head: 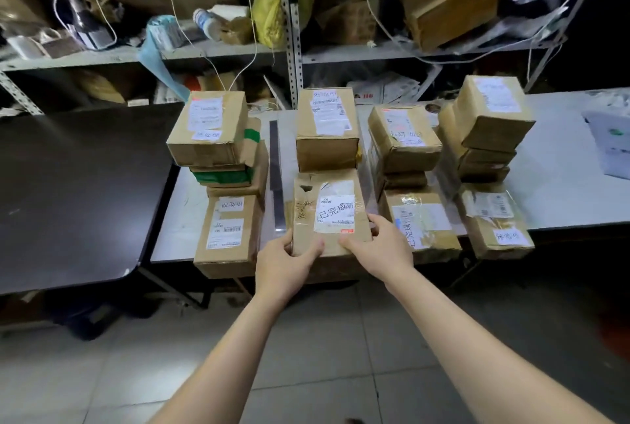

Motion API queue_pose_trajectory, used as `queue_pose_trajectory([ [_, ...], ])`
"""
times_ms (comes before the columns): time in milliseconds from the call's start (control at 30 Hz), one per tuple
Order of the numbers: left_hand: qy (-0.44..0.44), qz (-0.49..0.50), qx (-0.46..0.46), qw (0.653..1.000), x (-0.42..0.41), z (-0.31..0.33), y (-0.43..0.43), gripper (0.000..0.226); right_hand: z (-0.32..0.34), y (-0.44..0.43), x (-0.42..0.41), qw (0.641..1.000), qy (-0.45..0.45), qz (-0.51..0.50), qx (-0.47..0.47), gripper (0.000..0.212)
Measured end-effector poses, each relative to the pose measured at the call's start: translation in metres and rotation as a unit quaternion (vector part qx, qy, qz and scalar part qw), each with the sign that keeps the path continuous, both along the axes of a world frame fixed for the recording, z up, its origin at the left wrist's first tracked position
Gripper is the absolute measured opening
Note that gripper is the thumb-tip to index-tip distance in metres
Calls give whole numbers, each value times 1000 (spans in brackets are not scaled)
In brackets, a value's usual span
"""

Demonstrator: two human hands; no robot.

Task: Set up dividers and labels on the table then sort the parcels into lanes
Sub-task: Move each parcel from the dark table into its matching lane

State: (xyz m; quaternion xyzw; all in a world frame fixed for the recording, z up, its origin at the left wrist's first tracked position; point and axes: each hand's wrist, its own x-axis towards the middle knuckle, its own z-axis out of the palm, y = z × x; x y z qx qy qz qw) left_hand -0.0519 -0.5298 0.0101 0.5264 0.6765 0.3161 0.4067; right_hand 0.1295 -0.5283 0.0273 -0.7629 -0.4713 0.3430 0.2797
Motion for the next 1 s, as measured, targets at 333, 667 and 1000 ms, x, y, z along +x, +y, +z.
queue_pose_trajectory([
  [333, 17, 21, 13, 1000, 7, -12, 1, 41, -14, 3, -6, 1000, -10, 7, 20, 59],
  [667, 3, 25, 17, 1000, 4, -16, 2, 49, -15, 6, -15, 1000, -1, -8, 15, 59],
  [1000, -24, 46, -12, 999, 4, -23, 11, 67, -13, 15, -19, 999, -38, -31, -2, 69],
])
